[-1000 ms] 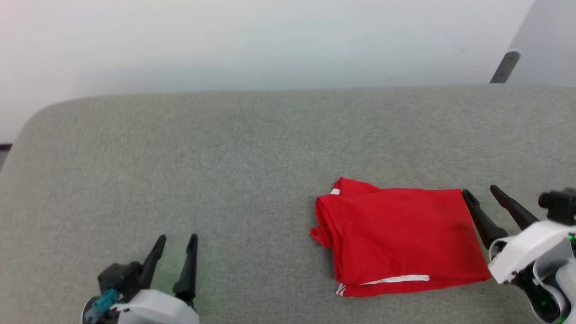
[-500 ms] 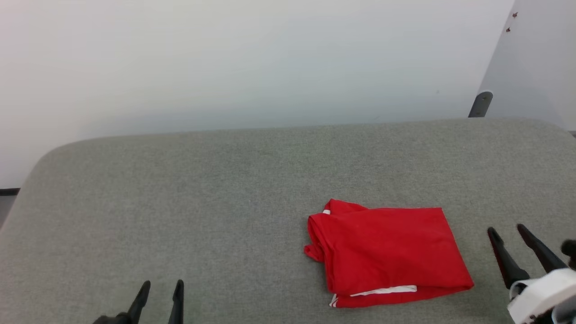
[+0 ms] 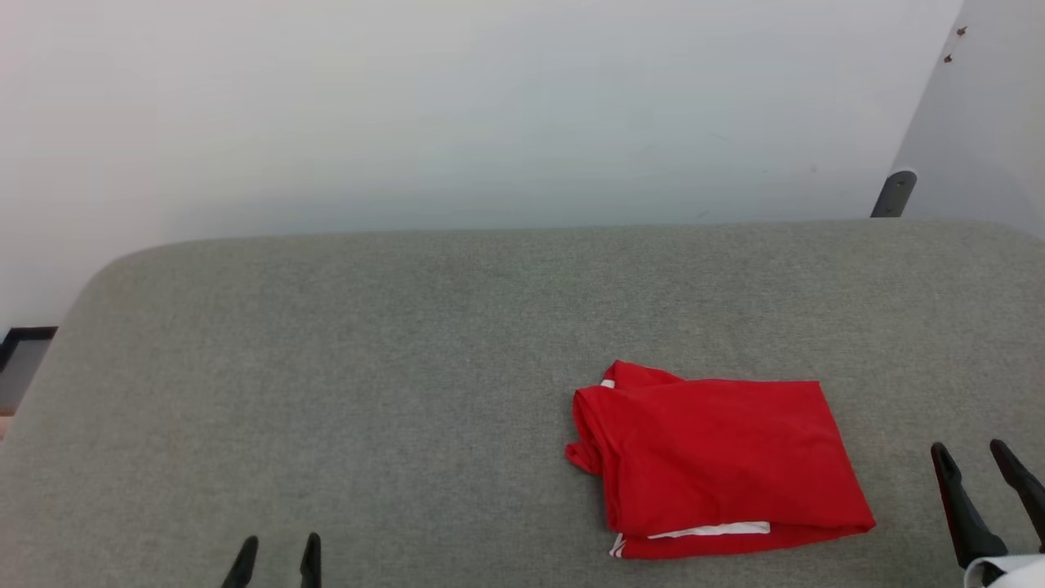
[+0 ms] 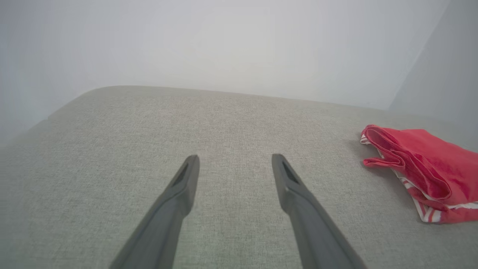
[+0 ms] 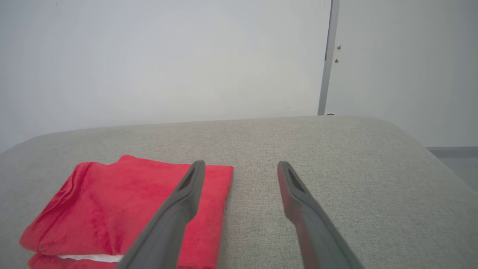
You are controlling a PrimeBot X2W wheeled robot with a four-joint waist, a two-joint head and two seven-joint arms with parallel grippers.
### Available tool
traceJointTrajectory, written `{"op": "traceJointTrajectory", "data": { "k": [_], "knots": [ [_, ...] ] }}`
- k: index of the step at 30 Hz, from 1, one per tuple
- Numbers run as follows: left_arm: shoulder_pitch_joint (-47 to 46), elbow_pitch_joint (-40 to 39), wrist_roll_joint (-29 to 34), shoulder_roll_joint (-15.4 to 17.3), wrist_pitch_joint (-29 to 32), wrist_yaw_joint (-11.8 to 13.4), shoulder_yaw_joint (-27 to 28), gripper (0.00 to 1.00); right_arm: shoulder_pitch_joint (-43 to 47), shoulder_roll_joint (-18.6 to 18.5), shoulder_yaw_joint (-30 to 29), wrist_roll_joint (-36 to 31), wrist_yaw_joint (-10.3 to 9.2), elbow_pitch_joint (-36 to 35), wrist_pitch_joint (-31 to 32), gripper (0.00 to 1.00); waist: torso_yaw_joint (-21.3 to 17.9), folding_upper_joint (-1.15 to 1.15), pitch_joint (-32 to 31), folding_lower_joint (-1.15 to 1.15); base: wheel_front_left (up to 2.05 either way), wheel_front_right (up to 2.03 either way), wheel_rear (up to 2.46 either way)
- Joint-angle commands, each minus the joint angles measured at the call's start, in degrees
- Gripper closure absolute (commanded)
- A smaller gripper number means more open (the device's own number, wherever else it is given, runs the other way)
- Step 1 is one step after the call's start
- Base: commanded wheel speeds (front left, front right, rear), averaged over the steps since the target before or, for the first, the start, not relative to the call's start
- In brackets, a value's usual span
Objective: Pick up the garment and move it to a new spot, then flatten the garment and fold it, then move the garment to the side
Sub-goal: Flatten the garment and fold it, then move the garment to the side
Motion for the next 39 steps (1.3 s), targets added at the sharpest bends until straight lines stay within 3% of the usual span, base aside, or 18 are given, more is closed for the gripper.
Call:
{"op": "traceJointTrajectory", "data": {
  "k": [1, 14, 28, 34, 39],
  "knots": [
    [0.8, -0.7, 0.3, 0.1, 0.0, 0.1, 0.3, 0.0, 1.4, 0.9, -1.5, -0.9, -0.02, -1.3, 0.3, 0.0, 0.2, -0.01, 0.1, 0.0, 0.0, 0.0, 0.0],
    [2.8, -3.9, 1.6, -0.8, 0.0, 0.0, 0.3, 0.0, 9.5, 9.0, -10.5, -7.1, -0.02, -13.3, 3.9, 0.0, 1.1, -0.01, 0.2, 0.0, 0.0, 0.0, 0.0],
    [2.2, -3.9, 0.9, -0.5, 0.0, 0.0, -0.3, 0.0, 10.6, 11.2, -11.5, -8.8, -0.02, -16.0, 6.0, 0.0, 1.5, -0.01, 0.2, 0.0, 0.0, 0.0, 0.0],
    [1.5, -3.7, 0.8, -0.9, 0.0, 0.0, -0.6, 0.0, 6.2, 8.7, -7.6, -7.4, -0.02, -15.6, 9.2, 0.0, 1.2, -0.01, 0.8, 0.0, 0.0, 0.0, 0.0],
    [-0.5, -3.3, 1.1, -1.3, 0.0, 0.0, -1.5, 0.0, -3.2, 2.5, -0.6, -5.1, -0.02, -13.0, 19.6, 0.0, 0.9, -0.01, 2.9, 0.0, 0.0, 0.0, 0.0]
  ]
}}
